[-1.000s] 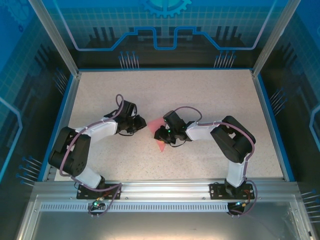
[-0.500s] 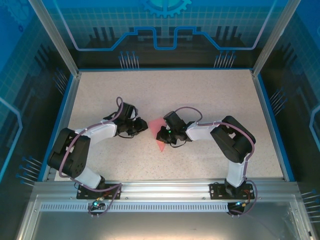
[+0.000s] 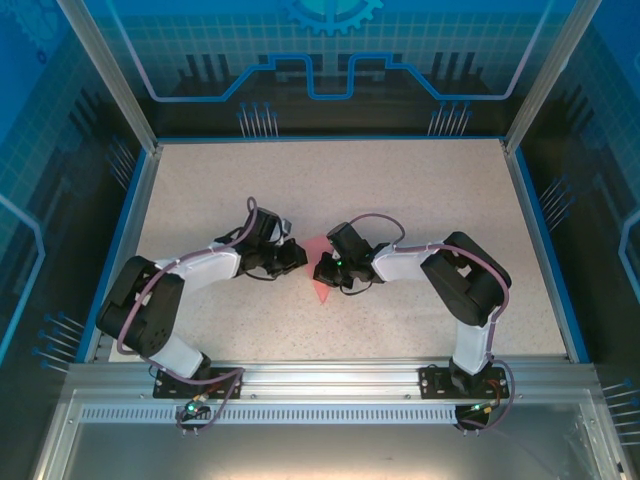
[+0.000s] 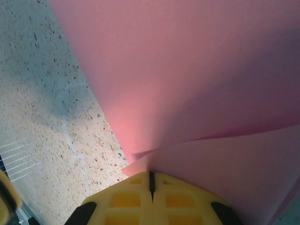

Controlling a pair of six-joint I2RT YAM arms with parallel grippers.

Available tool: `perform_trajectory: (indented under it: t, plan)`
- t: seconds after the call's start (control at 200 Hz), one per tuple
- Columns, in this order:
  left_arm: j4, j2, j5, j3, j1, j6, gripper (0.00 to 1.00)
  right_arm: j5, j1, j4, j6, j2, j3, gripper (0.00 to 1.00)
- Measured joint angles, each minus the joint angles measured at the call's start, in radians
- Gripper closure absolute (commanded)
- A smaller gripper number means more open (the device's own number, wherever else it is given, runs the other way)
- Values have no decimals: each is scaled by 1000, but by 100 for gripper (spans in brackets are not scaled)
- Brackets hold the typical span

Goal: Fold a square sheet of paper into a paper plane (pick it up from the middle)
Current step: Third fold the triangle at the center of the table.

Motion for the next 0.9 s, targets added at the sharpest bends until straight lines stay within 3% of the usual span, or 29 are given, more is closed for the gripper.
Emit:
perform_trajectory:
  t: [0.275,0.9]
  plan:
    - [4,63,8,0,-22,-3,99,0,0,3,0,0,-2,100]
    - [40,126,16,0,-22,-26,100,-2,0,7,0,0,-3,100]
